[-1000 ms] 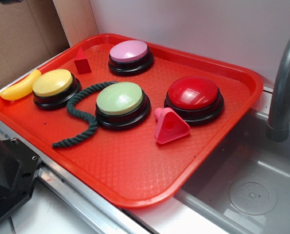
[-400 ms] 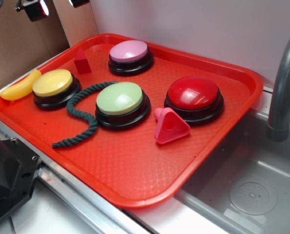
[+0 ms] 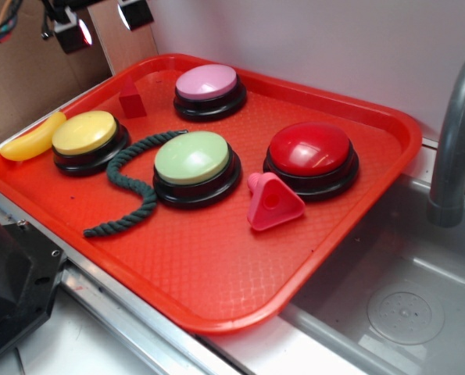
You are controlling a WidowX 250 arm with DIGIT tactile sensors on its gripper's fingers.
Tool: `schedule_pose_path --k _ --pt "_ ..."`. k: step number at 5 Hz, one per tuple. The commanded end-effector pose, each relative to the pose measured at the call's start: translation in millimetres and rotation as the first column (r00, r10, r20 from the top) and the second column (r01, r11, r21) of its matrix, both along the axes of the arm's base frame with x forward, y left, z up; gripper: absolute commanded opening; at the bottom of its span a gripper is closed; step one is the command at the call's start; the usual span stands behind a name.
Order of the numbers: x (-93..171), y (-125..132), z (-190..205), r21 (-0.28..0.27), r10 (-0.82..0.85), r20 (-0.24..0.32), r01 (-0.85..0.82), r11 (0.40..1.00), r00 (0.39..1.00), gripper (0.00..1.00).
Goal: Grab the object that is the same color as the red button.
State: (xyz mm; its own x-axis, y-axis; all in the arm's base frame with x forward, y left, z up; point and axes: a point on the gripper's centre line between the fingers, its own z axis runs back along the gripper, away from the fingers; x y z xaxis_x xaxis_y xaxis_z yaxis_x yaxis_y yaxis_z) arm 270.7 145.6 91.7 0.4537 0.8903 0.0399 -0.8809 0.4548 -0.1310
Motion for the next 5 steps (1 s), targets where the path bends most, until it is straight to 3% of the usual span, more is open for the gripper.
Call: schedule_pose_path --k 1,4,5 --pt "-3 14 -22 -0.014 0.082 0.016 -0.082 0.997 0.996 1.0" --pt "2 5 -52 -0.054 0.096 -0.008 -0.097 0.994 0.995 1.0" --pt "1 5 -55 -0.056 0.116 -0.002 -0.116 0.992 0.993 0.62"
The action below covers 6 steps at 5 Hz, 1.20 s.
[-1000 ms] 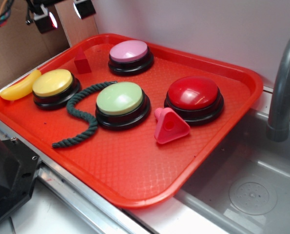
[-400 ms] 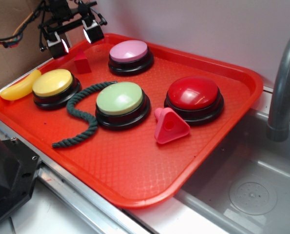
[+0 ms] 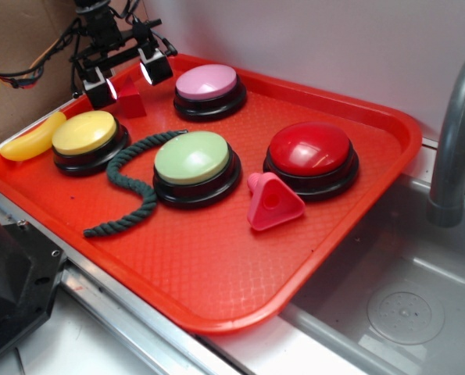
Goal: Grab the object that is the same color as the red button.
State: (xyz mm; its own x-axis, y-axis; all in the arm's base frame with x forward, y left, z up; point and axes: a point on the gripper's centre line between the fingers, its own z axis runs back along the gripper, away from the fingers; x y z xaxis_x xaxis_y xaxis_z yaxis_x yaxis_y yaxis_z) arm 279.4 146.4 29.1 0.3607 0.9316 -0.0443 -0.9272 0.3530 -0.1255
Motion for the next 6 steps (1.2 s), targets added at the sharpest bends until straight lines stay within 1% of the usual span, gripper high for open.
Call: schedule_pose_path --k 1,2,3,4,5,6 --pt "-8 5 4 0.015 0.039 0.051 -0.04 0.999 0.998 0.2" --pt "-8 6 4 0.003 0.045 0.07 -0.045 0.999 0.997 0.06" --pt "-7 6 2 0.011 0.047 0.067 -0.048 0.999 0.997 0.05" --pt "-8 4 18 0.003 0.054 0.084 -0.054 0.999 0.995 0.01" --pt "-14 5 51 0.0 0.029 0.142 -0.029 1.0 0.989 0.0" --pt "-24 -8 83 0.022 -0.061 0.197 0.058 0.998 0.979 0.0"
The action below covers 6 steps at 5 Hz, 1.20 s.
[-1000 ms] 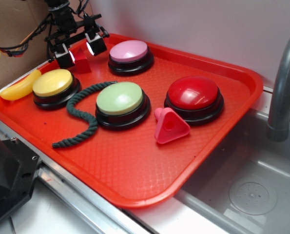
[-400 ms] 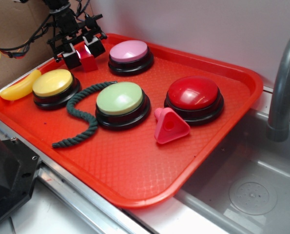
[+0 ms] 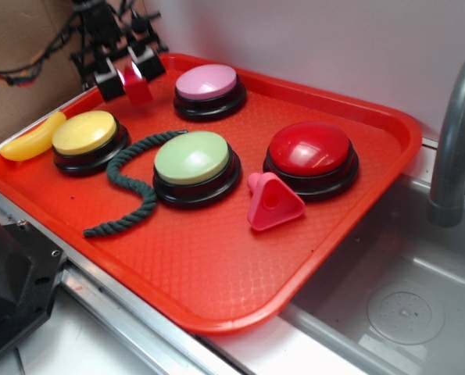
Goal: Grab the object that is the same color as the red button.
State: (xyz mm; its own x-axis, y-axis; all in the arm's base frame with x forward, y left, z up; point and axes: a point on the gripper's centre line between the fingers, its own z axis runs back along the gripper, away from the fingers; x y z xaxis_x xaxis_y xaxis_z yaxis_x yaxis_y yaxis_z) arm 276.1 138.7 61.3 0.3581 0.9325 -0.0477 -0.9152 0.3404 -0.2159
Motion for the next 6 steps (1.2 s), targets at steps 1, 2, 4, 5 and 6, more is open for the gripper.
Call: schedule_pose_path --k 1,2,4,5,6 --pt "-29 -26 73 0.078 -0.22 0.131 0.211 0.974 0.967 0.0" --pt "-48 -69 90 0.033 -0.449 0.089 0.448 0.893 0.889 0.0" --pt "-91 -109 98 0.024 -0.702 0.095 0.703 0.71 0.706 0.0" --pt "-98 -114 96 0.031 -0.752 0.093 0.753 0.658 0.653 0.0" --pt "-99 -113 97 0.065 -0.776 0.055 0.773 0.631 0.628 0.0"
